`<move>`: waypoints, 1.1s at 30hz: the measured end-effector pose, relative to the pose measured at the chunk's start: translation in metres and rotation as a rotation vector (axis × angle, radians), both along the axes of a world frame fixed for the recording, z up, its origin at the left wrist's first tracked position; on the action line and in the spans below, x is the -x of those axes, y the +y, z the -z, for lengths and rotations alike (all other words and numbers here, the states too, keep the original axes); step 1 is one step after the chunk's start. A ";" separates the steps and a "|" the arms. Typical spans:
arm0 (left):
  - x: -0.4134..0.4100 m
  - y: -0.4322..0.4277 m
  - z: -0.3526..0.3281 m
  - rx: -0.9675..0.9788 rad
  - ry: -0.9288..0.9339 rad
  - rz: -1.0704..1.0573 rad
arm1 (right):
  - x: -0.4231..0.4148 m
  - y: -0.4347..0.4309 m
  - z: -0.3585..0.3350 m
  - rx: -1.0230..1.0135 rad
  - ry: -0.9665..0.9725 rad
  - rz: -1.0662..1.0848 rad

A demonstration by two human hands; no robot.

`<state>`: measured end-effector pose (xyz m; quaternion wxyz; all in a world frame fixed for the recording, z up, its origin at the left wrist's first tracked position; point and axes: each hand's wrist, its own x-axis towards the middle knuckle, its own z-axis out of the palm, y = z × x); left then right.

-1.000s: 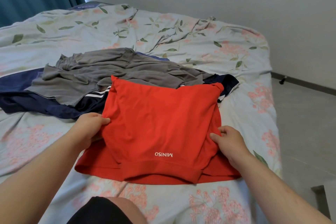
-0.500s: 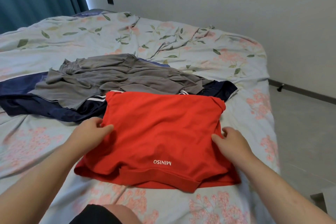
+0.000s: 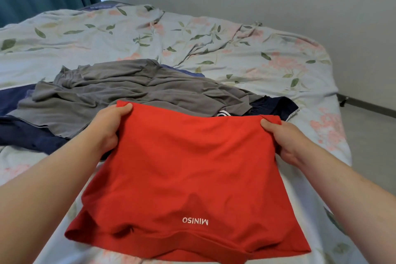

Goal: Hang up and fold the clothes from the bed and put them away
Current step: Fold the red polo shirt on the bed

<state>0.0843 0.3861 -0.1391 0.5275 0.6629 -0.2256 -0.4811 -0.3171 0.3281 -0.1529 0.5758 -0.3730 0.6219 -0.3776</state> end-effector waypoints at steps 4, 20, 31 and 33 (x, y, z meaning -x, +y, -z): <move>-0.002 -0.016 0.012 -0.077 -0.069 0.080 | -0.007 -0.029 0.006 -0.002 0.055 0.164; 0.074 0.102 0.048 0.243 -1.449 0.779 | 0.005 0.087 0.030 0.069 0.791 -0.012; 0.148 0.087 0.013 0.202 -1.329 0.923 | 0.032 0.160 0.027 0.035 0.569 -0.144; 0.192 0.061 0.003 0.311 -1.310 0.931 | 0.031 0.161 0.026 0.031 0.491 -0.138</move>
